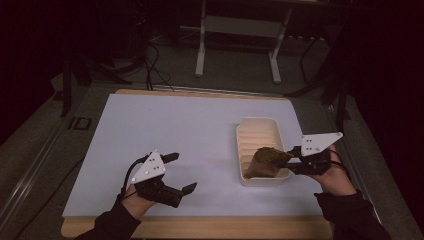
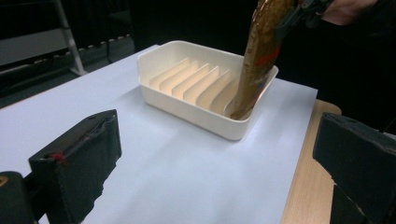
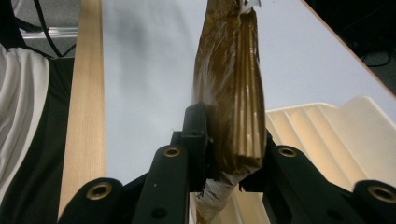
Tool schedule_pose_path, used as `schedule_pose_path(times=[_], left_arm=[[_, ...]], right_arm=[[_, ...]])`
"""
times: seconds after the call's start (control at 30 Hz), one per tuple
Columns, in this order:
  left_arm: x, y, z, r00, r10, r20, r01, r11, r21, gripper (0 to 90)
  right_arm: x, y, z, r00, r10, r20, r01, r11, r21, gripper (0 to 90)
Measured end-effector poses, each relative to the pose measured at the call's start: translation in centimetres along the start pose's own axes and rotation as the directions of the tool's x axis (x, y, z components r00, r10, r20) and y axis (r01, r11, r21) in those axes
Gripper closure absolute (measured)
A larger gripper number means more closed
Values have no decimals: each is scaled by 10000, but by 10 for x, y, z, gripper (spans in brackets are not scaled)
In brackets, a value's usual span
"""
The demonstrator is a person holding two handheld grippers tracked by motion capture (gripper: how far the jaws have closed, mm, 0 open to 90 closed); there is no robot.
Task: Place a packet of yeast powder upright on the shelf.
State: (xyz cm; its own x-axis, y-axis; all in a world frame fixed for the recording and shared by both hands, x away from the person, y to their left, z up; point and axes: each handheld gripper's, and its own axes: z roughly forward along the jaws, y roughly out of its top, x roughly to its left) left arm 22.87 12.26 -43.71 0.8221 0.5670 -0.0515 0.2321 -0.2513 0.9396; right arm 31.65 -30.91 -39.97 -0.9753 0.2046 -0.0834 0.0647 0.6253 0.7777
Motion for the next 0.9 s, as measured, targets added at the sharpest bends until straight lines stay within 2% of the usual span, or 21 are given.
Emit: schedule_pose_path(times=[0.23, 0.27, 0.3, 0.43, 0.57, 0.6, 0.63, 0.67, 0.77, 0.83, 0.9], left_arm=[[2, -9, 0, 9996, -275, 23, 275, 9996, -35, 15], [3, -12, 1, 9996, -280, 5, 280, 9996, -28, 15], [3, -12, 1, 9996, -277, -7, 277, 9996, -16, 15], [6, -15, 0, 9992, -393, -86, 392, 9992, -87, 15], [8, -18, -1, 9988, -476, -132, 474, 9988, -137, 15], [9, -20, -1, 9985, -530, -160, 528, 9985, -135, 15], [9, -20, -1, 9985, -530, -160, 528, 9985, -135, 15], [10, -20, -1, 9983, -553, -174, 551, 9984, -120, 15], [11, -21, -2, 9981, -583, -185, 581, 9982, -127, 15], [11, -21, -2, 9983, -558, -185, 556, 9984, -114, 15], [10, -21, -2, 9985, -516, -153, 515, 9986, -88, 15]], right_arm=[[0, -7, 11, 9996, 141, -249, -141, 9999, -11, 763], [1, -12, 18, 9992, 178, -370, -172, 9997, 185, 760], [1, -12, 18, 9992, 178, -370, -172, 9997, 185, 760], [1, -18, 27, 9972, 472, -577, -464, 9988, 148, 743], [2, -16, 25, 9971, 620, -447, -618, 9981, 59, 736], [2, -15, 24, 9963, 747, -421, -749, 9972, -33, 688], [2, -15, 24, 9963, 747, -421, -749, 9972, -33, 688], [2, -11, 21, 9944, 1023, -258, -1029, 9944, -222, 642], [4, -4, 16, 9937, 1116, -82, -1118, 9927, -449, 606], [5, 1, 12, 9925, 1220, 115, -1210, 9903, -682, 539], [6, 7, 8, 9918, 1244, 293, -1211, 9880, -956, 527]])
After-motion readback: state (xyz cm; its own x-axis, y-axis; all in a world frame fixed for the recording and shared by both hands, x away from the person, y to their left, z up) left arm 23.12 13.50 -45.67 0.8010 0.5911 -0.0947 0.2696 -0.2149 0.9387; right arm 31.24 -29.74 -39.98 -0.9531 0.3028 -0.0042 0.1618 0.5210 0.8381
